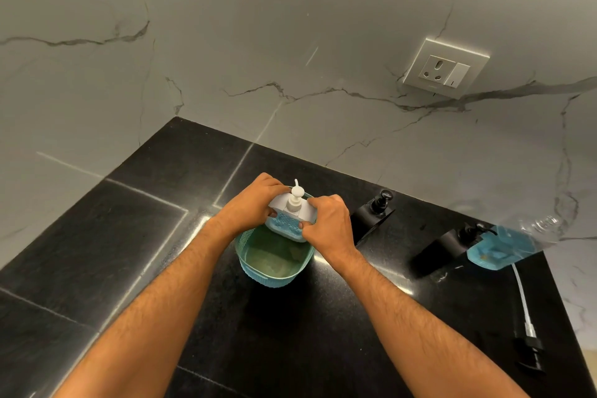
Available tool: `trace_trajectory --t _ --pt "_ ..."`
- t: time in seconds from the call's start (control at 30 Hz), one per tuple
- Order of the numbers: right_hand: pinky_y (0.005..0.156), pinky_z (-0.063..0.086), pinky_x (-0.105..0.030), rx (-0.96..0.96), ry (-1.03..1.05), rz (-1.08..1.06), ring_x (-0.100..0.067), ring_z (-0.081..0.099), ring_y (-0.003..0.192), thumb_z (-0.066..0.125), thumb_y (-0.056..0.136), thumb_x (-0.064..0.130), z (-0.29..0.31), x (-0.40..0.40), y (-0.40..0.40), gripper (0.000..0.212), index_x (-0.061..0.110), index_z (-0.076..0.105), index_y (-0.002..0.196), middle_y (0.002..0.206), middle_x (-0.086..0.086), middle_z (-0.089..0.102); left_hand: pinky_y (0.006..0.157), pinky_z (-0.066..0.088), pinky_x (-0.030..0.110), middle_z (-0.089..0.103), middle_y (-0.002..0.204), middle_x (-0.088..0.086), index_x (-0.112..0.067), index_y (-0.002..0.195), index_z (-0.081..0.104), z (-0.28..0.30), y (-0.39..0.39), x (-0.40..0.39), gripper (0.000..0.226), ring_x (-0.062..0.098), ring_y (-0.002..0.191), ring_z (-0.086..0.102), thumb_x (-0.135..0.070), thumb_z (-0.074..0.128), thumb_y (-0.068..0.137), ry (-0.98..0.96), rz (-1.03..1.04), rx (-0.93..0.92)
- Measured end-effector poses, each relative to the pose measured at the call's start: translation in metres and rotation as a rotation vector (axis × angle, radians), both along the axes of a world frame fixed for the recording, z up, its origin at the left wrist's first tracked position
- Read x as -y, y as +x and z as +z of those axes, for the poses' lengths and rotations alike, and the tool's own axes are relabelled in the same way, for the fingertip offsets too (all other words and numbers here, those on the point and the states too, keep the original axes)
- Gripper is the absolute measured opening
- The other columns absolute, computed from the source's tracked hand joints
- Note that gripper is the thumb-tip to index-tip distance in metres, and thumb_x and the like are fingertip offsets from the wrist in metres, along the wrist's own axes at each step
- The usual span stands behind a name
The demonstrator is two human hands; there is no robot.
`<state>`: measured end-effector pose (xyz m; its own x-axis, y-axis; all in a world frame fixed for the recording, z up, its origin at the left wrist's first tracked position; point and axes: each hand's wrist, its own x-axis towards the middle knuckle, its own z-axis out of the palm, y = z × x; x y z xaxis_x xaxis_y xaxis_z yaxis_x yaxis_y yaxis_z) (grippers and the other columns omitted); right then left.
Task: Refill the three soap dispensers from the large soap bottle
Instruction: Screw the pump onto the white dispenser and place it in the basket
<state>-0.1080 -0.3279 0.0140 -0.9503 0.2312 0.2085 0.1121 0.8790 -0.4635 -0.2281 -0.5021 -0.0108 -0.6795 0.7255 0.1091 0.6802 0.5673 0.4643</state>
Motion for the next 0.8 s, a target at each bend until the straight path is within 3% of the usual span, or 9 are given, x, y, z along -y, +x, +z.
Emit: trace_trajectory --t 0.2,0.47,0.8 --pt "0.08 0.049 -0.026 0.004 0.027 0.005 -0.016 0.053 0.1 0.081 0.077 0.024 -0.001 0.0 0.002 0.041 0.008 0.073 0.113 0.102 -0.005 0.07 0.107 0.04 0.032 0.061 0.133 0.0 -0.019 0.143 0.058 -0.003 0.003 -0.002 0.068 0.016 0.128 0.043 -0.004 0.082 0.081 0.016 0.034 -0.017" --pt "0.079 0.042 -0.021 0.022 0.044 0.01 -0.014 0.05 0.099 0.079 0.08 0.026 -0.002 -0.001 0.002 0.039 0.009 0.072 0.114 0.103 -0.004 0.069 0.104 0.053 0.041 0.06 0.134 -0.001 -0.021 0.142 0.057 0.001 0.011 -0.004 0.067 0.015 0.129 0.044 -0.006 0.082 0.082 -0.008 0.073 -0.056" --pt "0.088 0.049 -0.029 -0.001 0.016 0.063 -0.015 0.051 0.102 0.082 0.078 0.034 -0.003 -0.008 0.007 0.047 0.011 0.07 0.118 0.108 -0.003 0.068 0.115 0.043 0.039 0.057 0.142 0.002 -0.016 0.145 0.054 0.011 0.022 -0.002 0.069 0.019 0.136 0.044 -0.016 0.085 0.084 -0.001 0.116 -0.036"
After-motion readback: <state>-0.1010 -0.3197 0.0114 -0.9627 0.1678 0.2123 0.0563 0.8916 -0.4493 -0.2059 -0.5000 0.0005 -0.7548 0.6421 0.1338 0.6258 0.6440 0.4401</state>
